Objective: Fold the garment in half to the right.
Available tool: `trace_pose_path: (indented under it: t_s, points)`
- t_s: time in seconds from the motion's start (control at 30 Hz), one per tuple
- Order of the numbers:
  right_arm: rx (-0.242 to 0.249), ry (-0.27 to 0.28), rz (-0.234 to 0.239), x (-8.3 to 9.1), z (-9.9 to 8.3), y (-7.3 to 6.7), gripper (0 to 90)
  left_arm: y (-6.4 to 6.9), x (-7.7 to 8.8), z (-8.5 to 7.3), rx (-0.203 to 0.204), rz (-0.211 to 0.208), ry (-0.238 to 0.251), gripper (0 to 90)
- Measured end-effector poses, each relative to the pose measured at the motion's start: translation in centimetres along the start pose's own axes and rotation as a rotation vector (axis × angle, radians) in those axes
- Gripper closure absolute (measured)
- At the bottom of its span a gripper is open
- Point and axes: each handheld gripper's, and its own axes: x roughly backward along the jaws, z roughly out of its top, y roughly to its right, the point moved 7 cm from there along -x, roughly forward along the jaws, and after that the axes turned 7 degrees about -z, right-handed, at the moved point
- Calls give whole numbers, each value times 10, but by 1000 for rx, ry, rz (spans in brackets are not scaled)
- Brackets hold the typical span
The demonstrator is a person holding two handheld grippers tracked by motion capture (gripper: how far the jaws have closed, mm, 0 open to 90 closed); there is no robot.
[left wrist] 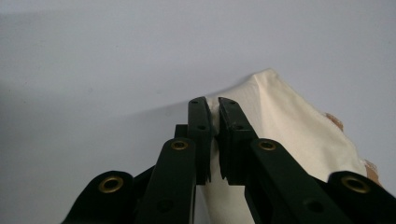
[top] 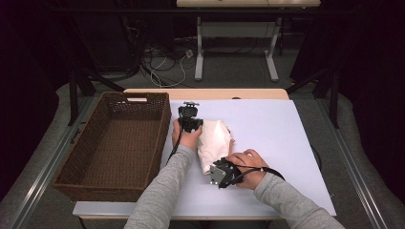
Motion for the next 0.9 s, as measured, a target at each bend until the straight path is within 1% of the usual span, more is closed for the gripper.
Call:
trace_pose_path:
  t_s: [0.07,0.13,0.17,0.23,0.27,0.3,0.33,0.4,0.53,0.57,0.6,0.63,0.67,0.7,0.73,0.8,0.83,0.87,0.9]
  points:
    - [18,2,-40,4,1,2,813,2,1,0,-6,-4,5,848]
    - [33,11,-77,9,2,3,814,5,3,1,1,-12,15,848]
    - [32,25,-102,11,3,4,814,6,5,1,-10,-13,16,849]
    - [42,25,-124,17,4,6,814,10,8,2,-16,-28,23,849]
    - [49,35,-137,18,4,7,814,10,8,2,-16,-28,23,849]
    - [50,44,-155,20,5,8,814,15,11,2,-23,-37,31,849]
    - [53,38,-164,23,5,9,814,17,12,2,-19,-43,40,849]
    - [61,42,-174,27,5,9,814,21,15,3,-26,-52,49,849]
    - [72,47,-212,35,5,14,814,28,22,3,-41,-78,59,849]
    - [72,47,-212,35,5,14,814,28,22,3,-41,-78,59,849]
    - [71,64,-231,36,5,16,815,31,25,4,-43,-85,64,849]
    - [59,67,-242,39,5,17,814,33,27,5,-47,-92,71,849]
    - [64,52,-234,41,3,19,815,35,30,6,-52,-97,77,849]
    - [67,48,-248,43,3,20,814,36,32,7,-54,-101,84,849]
    - [64,59,-255,44,3,22,814,38,35,7,-46,-111,90,849]
    - [59,56,-265,48,2,25,814,41,40,7,-47,-129,96,849]
    - [54,60,-275,51,2,27,814,43,43,7,-49,-134,95,849]
    - [52,73,-297,55,3,29,814,45,45,6,-44,-139,102,849]
    - [51,74,-304,57,3,30,814,49,50,5,-53,-151,104,849]
